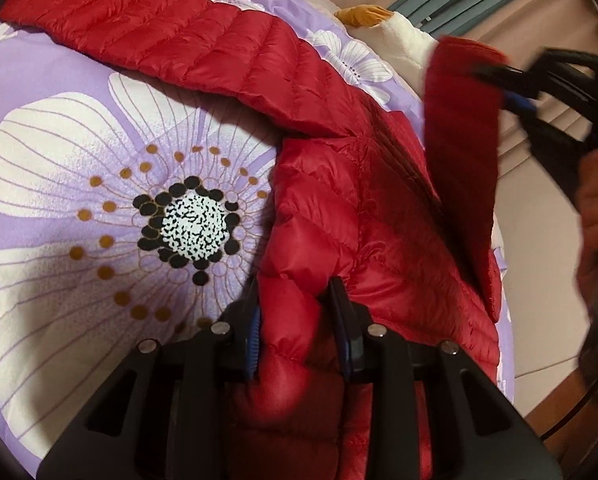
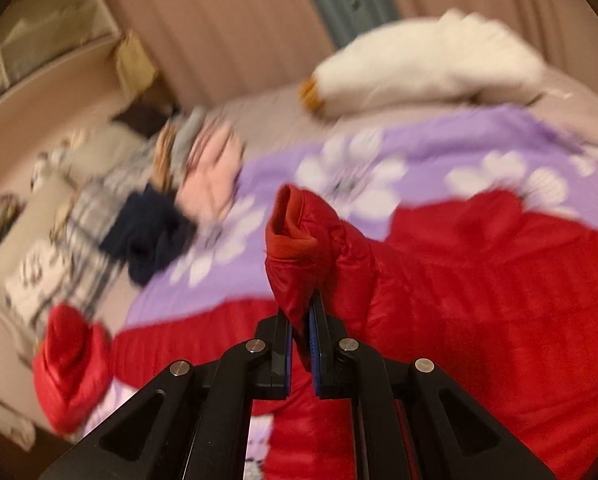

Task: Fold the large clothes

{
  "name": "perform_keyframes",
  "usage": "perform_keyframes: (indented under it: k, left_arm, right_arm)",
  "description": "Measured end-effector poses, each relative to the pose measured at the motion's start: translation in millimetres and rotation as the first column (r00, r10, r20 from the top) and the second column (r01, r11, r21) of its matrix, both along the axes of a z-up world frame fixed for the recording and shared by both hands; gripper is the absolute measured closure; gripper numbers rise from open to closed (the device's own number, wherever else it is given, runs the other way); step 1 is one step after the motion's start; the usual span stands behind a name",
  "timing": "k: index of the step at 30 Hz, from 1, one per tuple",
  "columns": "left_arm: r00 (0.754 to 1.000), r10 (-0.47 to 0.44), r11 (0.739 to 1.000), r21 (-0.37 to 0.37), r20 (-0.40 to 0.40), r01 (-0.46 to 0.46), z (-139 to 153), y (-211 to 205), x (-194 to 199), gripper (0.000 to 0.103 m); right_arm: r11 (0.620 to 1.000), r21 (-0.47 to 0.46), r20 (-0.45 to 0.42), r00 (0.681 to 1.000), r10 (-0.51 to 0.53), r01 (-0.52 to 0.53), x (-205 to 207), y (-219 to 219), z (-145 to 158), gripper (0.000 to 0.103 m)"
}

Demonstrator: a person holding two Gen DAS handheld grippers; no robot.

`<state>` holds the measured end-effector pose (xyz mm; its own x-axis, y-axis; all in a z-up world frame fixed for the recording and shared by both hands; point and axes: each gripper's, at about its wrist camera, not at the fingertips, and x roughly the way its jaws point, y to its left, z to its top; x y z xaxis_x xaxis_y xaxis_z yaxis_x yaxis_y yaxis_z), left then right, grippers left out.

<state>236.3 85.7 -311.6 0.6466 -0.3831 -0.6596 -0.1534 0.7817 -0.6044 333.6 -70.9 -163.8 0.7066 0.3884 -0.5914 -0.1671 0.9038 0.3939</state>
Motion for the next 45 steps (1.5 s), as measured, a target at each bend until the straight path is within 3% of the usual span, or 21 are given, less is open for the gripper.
perform_keyframes:
  k: [2, 4, 8, 12, 15, 16, 18, 19, 20, 22, 24, 25, 27, 28, 31, 32, 34, 36, 39, 42, 45]
  left_arm:
    - [1.0, 0.001, 1.0, -0.007, 0.002, -0.001, -0.8, 1.4, -2.5, 0.072]
    - [1.0, -0.002, 1.0, -0.003, 0.007, 0.002, -0.8, 0.8, -4.6, 0.071]
    - [1.0, 0.001, 1.0, 0.018, 0.015, -0.001, 0.7, -2.6, -7.4, 0.071]
    - [1.0, 0.004, 0.999, 0.033, 0.009, -0.004, 2.9, -5.5, -5.2, 0.071]
    - [0.999, 0.021, 0.999, 0.036, -0.034, -0.02, 12.8, -4.8, -1.9, 0.071]
    - [0.999, 0.029, 0.998, 0.058, -0.043, -0.027, 18.4, -5.2, 1.5, 0.071]
    - [0.999, 0.051, 0.981, 0.189, -0.012, -0.048, 43.5, -8.4, 3.4, 0.077]
    - [0.998, 0.052, 0.963, 0.264, 0.033, -0.059, 61.9, -12.4, 4.2, 0.078]
    - [0.996, 0.044, 0.957, 0.283, 0.072, -0.063, 73.0, -14.3, 4.4, 0.078]
    - [0.987, -0.001, 0.966, 0.256, 0.161, -0.041, 101.2, -19.2, 11.6, 0.079]
    - [0.973, -0.048, 0.98, 0.2, 0.226, 0.002, 121.4, -31.3, 32.8, 0.079]
    - [0.97, -0.063, 0.975, 0.221, 0.236, 0.009, 124.8, -38.0, 41.3, 0.079]
    - [0.965, -0.095, 0.932, 0.362, 0.246, 0.0, 123.5, -70.5, 72.8, 0.08]
    - [0.964, -0.117, 0.918, 0.397, 0.239, 0.013, 116.8, -81.8, 85.8, 0.081]
    - [0.986, -0.115, 0.919, 0.39, 0.123, 0.058, 67.0, -99.9, 133.5, 0.082]
    - [0.996, -0.083, 0.914, 0.4, 0.034, 0.063, 38.9, -100.5, 148.5, 0.082]
    - [0.997, -0.074, 0.913, 0.404, 0.022, 0.059, 12.3, -97.0, 153.7, 0.082]
    - [0.996, -0.069, 0.917, 0.396, 0.047, 0.044, 7.6, -93.3, 153.3, 0.082]
    - [0.997, -0.057, 0.911, 0.411, 0.044, 0.034, 3.4, -97.2, 159.2, 0.082]
    - [0.997, -0.056, 0.885, 0.466, 0.045, 0.028, 3.6, -107.4, 161.5, 0.082]
    - [0.998, -0.05, 0.881, 0.472, 0.043, 0.024, 1.2, -105.7, 160.2, 0.082]
  right_arm:
    - [0.999, -0.026, -0.025, 0.999, 0.045, -0.046, -2.0, 13.8, -11.4, 0.094]
    - [0.996, -0.052, -0.048, 0.996, 0.07, -0.073, 0.0, 16.2, -9.9, 0.085]
    - [0.999, 0.01, 0.007, 0.999, 0.053, -0.053, -4.2, -6.9, 22.5, 0.028]
    - [0.999, 0.036, 0.1, 0.994, 0.033, -0.036, -25.5, -38.6, 57.8, 0.026]
    - [0.996, -0.049, 0.147, 0.987, -0.069, 0.077, -44.6, -70.3, 74.0, 0.026]
    - [0.991, -0.078, 0.163, 0.982, -0.091, 0.105, -48.9, -79.5, 75.7, 0.026]
    - [0.973, -0.153, 0.185, 0.972, -0.143, 0.172, -57.3, -103.2, 76.6, 0.026]
    - [0.964, -0.176, 0.184, 0.969, -0.166, 0.199, -57.4, -111.6, 75.5, 0.027]
    - [0.952, -0.195, 0.185, 0.962, -0.199, 0.235, -59.1, -123.0, 72.7, 0.032]
    - [0.938, -0.192, 0.172, 0.951, -0.258, 0.289, -58.9, -148.3, 65.2, 0.05]
    - [0.93, -0.149, 0.116, 0.94, -0.321, 0.336, -53.1, -171.8, 52.7, 0.08]
    - [0.925, -0.138, 0.096, 0.934, -0.343, 0.354, -49.3, -179.0, 47.7, 0.085]
    - [0.903, -0.158, 0.058, 0.917, -0.394, 0.399, -37.3, -189.3, 27.8, 0.087]
    - [0.9, -0.167, 0.049, 0.915, -0.399, 0.402, -34.3, -193.4, 20.4, 0.087]
    - [0.906, -0.179, -0.062, 0.915, -0.399, 0.383, -11.3, -201.0, -29.2, 0.088]
    - [0.896, -0.21, -0.097, 0.904, -0.417, 0.391, -5.1, -202.0, -47.8, 0.088]
    - [0.872, -0.283, -0.121, 0.887, -0.446, 0.4, 0.4, -204.5, -85.6, 0.096]
    - [0.893, -0.201, -0.089, 0.9, -0.427, 0.403, -7.2, -211.5, -108.2, 0.103]
    - [0.897, -0.097, -0.108, 0.891, -0.441, 0.432, -9.0, -224.0, -110.8, 0.103]
    - [0.896, -0.098, -0.102, 0.891, -0.443, 0.434, -9.3, -221.2, -110.7, 0.103]
    - [0.894, -0.115, -0.099, 0.89, -0.445, 0.434, -6.4, -219.3, -112.3, 0.103]
